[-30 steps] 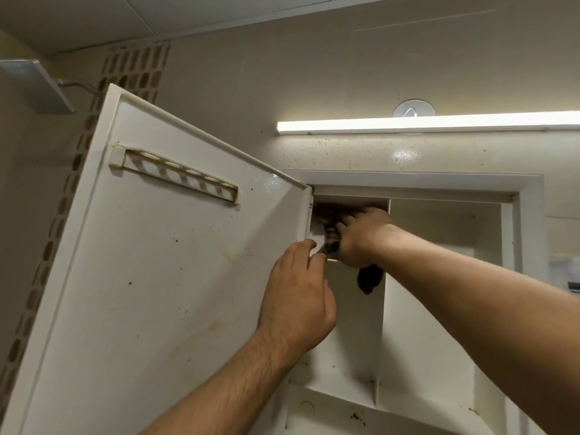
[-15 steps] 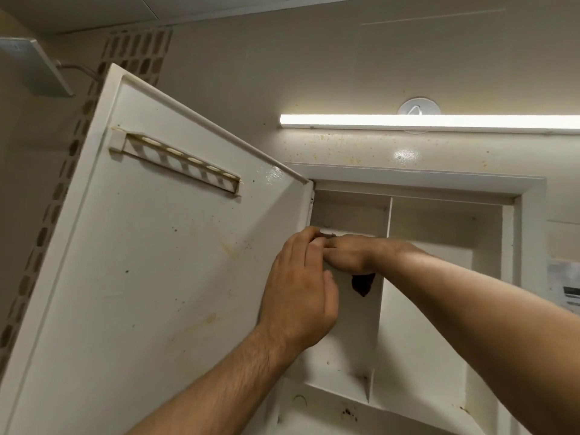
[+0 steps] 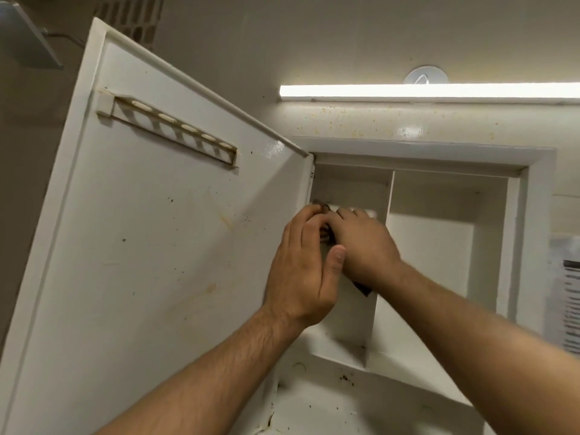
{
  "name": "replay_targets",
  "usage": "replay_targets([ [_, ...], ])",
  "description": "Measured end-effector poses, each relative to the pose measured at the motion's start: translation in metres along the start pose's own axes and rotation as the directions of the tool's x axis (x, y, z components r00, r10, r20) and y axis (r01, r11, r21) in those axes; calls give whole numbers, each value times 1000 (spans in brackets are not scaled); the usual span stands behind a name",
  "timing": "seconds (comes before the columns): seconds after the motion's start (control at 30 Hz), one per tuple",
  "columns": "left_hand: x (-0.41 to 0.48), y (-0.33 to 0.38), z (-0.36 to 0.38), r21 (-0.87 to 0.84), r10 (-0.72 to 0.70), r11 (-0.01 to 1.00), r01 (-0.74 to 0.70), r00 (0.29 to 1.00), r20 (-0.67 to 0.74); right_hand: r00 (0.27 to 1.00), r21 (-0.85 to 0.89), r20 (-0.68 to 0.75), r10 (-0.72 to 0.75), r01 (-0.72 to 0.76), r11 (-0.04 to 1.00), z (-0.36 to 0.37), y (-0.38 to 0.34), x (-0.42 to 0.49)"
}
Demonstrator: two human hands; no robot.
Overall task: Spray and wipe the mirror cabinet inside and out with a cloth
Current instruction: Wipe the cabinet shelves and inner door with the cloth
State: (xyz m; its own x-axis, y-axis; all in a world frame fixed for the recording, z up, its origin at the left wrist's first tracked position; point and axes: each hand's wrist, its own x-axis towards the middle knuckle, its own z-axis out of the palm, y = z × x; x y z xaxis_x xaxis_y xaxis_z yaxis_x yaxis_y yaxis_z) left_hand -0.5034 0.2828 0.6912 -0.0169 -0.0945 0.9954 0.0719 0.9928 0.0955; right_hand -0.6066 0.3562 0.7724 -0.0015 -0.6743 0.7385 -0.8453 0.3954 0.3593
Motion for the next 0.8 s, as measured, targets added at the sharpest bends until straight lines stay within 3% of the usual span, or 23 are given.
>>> replay_targets([
  [0.1,-9,-1,1,-57,-72,996,75,996,52,945,44,-322,-57,75,996,29,-9,-38],
  [0.17,-17,-3,2,-50,-93,994,98,992,87,934,23,-347,-87,101,995,42,-10,-54],
  [0.27,-34,-8,2,0,-143,990,144,982,127,996,-160,-40,-85,78,984,57,-20,-74],
  [0.33,-46,-10,1,32,-179,984,176,971,161,992,-224,115,45,-18,974,65,-33,-76],
  [0.43,-61,-12,-3,97,-200,978,184,960,195,941,-127,197,274,-253,959,71,-48,-53],
  [0.5,-68,-14,-8,118,-196,978,174,957,216,904,-83,256,343,-333,939,76,-56,-38],
  [0.6,-75,-20,-13,163,-163,978,127,960,227,941,-22,288,175,-176,984,88,-59,-29],
  [0.67,-80,-22,-13,181,-152,977,110,960,237,921,54,388,25,-50,997,80,-48,-26],
  [0.73,-85,-20,-8,182,-166,975,125,958,233,848,50,518,-111,99,994,65,-32,-28],
  [0.8,-89,-15,-3,185,-208,969,167,950,231,715,46,680,-165,182,982,50,-30,-41],
])
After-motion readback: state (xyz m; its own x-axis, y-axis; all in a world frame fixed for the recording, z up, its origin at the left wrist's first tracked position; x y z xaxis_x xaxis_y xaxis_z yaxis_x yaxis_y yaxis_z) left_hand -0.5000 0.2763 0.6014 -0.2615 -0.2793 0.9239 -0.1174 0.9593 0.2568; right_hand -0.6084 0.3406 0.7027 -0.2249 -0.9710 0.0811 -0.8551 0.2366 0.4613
